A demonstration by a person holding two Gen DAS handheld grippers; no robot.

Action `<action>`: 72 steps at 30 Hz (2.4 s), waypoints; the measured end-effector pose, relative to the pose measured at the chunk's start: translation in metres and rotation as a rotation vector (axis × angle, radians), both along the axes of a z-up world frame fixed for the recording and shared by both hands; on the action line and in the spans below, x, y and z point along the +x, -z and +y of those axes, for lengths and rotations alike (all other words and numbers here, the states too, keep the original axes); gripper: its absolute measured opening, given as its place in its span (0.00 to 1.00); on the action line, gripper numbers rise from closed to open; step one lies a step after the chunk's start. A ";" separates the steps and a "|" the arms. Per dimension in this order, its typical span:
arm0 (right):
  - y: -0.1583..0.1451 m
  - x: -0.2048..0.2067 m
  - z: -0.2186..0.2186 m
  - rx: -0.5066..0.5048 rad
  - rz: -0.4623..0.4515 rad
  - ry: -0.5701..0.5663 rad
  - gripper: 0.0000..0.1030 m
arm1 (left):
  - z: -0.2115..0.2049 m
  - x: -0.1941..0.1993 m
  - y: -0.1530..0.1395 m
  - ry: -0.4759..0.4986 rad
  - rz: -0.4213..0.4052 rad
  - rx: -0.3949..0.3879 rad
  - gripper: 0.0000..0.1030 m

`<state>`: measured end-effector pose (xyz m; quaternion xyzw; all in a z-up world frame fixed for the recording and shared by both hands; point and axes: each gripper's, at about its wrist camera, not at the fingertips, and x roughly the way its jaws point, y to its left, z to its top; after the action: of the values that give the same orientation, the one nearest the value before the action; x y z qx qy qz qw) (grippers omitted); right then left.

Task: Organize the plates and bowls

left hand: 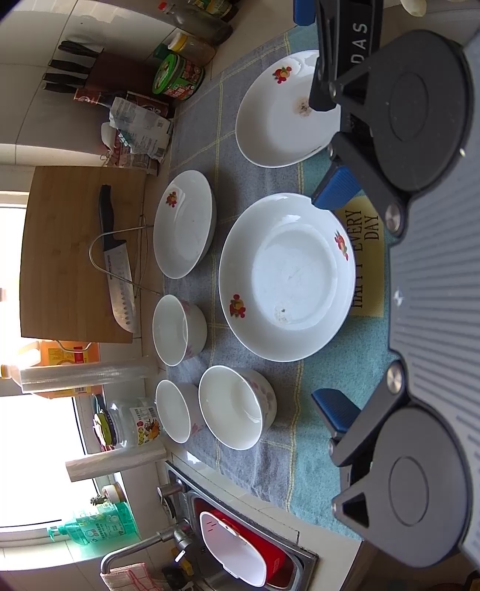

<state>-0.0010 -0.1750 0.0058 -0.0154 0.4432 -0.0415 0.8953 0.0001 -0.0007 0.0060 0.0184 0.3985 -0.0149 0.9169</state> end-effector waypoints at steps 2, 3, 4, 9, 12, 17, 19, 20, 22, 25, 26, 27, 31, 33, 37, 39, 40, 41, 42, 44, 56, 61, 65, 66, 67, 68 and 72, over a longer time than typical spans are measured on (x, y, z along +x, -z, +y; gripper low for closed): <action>0.000 0.000 0.000 0.001 -0.002 0.000 1.00 | 0.000 -0.001 0.000 -0.001 -0.004 -0.001 0.99; -0.001 0.000 0.000 0.000 -0.002 0.000 1.00 | 0.001 -0.001 0.000 -0.001 -0.003 -0.001 0.99; 0.000 0.000 0.001 0.000 -0.003 0.001 1.00 | 0.001 -0.001 0.000 -0.002 -0.004 0.000 0.99; -0.001 0.000 0.002 -0.003 -0.003 0.000 1.00 | 0.004 -0.003 0.001 0.000 -0.008 -0.001 0.99; -0.001 0.000 0.002 -0.003 -0.004 0.001 1.00 | 0.004 -0.003 0.001 -0.002 -0.009 0.001 0.99; -0.001 -0.001 0.003 -0.010 -0.005 0.003 1.00 | 0.006 -0.004 0.001 0.000 -0.005 -0.004 0.99; -0.001 -0.002 0.004 -0.011 -0.006 0.005 1.00 | 0.006 -0.003 0.001 0.003 -0.005 -0.005 0.99; -0.001 -0.002 0.005 -0.013 -0.006 0.008 1.00 | 0.006 -0.003 0.000 0.004 -0.005 -0.004 0.99; -0.002 -0.003 0.006 -0.016 -0.008 0.011 1.00 | 0.006 -0.003 0.000 0.005 -0.008 -0.002 0.99; -0.002 -0.003 0.006 -0.020 -0.010 0.013 1.00 | 0.005 -0.003 -0.001 0.008 -0.010 -0.003 0.99; -0.002 -0.003 0.007 -0.022 -0.011 0.013 1.00 | 0.005 -0.003 -0.001 0.009 -0.010 -0.004 0.99; -0.002 -0.003 0.007 -0.023 -0.011 0.013 1.00 | 0.005 -0.003 -0.001 0.009 -0.009 -0.006 0.99; -0.002 -0.003 0.007 -0.024 -0.011 0.013 1.00 | 0.006 -0.003 -0.001 0.010 -0.009 -0.005 0.99; -0.002 -0.003 0.007 -0.023 -0.011 0.013 1.00 | 0.006 -0.003 -0.001 0.010 -0.010 -0.005 0.99; -0.003 -0.003 0.008 -0.028 -0.014 0.013 1.00 | 0.007 -0.002 -0.002 0.010 -0.011 -0.008 0.99; -0.004 -0.003 0.010 -0.028 -0.016 0.015 1.00 | 0.009 -0.001 -0.003 0.011 -0.013 -0.011 0.99; -0.005 -0.002 0.012 -0.030 -0.016 0.015 1.00 | 0.010 -0.001 -0.003 0.012 -0.012 -0.012 0.99; -0.005 -0.002 0.012 -0.032 -0.016 0.016 1.00 | 0.011 0.000 -0.003 0.014 -0.013 -0.013 0.99; -0.005 -0.002 0.013 -0.033 -0.017 0.017 1.00 | 0.012 0.000 -0.004 0.016 -0.013 -0.014 0.99; -0.006 -0.001 0.015 -0.034 -0.019 0.021 1.00 | 0.012 0.001 -0.004 0.021 -0.016 -0.015 0.99; -0.008 -0.002 0.021 -0.014 -0.054 0.040 1.00 | 0.026 0.007 -0.005 0.108 -0.061 -0.048 0.99; -0.010 -0.006 0.014 -0.025 -0.088 0.068 1.00 | 0.034 0.006 0.000 0.195 -0.131 -0.124 0.99; -0.012 -0.015 -0.003 -0.007 -0.124 0.120 1.00 | 0.028 0.007 0.007 0.300 -0.141 -0.149 0.99; -0.013 -0.018 -0.007 -0.002 -0.136 0.132 1.00 | 0.026 0.007 0.008 0.320 -0.145 -0.156 0.99; -0.012 -0.021 -0.012 0.004 -0.145 0.140 1.00 | 0.023 0.006 0.010 0.348 -0.148 -0.166 0.99; -0.012 -0.024 -0.016 0.008 -0.148 0.146 1.00 | 0.020 0.006 0.012 0.373 -0.146 -0.172 0.99; -0.010 -0.029 -0.035 0.020 -0.150 0.165 1.00 | 0.007 0.007 0.018 0.477 -0.141 -0.200 0.99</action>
<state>-0.0305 -0.2096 0.0154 0.0331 0.3750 -0.1119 0.9197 0.0068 0.0068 -0.0121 0.0222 0.3146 -0.2683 0.9102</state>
